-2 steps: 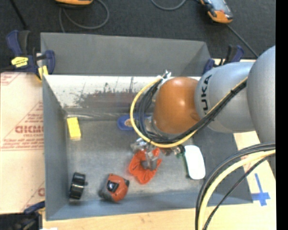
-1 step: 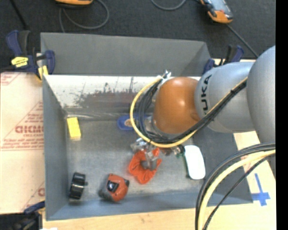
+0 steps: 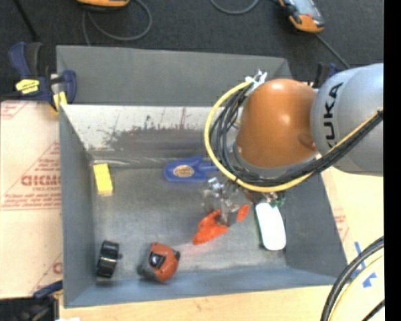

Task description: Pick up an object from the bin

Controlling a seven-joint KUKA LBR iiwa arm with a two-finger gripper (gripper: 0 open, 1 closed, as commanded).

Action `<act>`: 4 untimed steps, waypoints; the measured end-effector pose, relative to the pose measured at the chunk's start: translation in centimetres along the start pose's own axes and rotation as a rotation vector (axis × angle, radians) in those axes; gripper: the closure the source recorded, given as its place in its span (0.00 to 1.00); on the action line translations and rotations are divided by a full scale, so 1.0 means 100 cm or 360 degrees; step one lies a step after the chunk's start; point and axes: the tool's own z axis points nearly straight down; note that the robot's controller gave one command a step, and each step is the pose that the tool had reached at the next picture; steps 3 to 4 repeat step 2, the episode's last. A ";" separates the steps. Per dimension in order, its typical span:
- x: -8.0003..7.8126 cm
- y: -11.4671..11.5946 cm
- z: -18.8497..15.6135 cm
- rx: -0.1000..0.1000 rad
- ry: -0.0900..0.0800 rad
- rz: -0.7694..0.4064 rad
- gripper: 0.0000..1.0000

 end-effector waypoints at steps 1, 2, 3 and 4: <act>0.000 0.000 0.000 -0.0001 0.0000 0.0001 1.00; -0.016 -0.014 -0.043 -0.0003 0.0008 0.0000 1.00; -0.016 -0.014 -0.043 -0.0003 0.0008 0.0000 1.00; -0.016 -0.014 -0.043 -0.0003 0.0008 0.0000 1.00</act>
Offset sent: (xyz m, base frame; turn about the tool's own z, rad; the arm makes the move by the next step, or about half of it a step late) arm 0.0366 -0.0087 0.0778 -0.0007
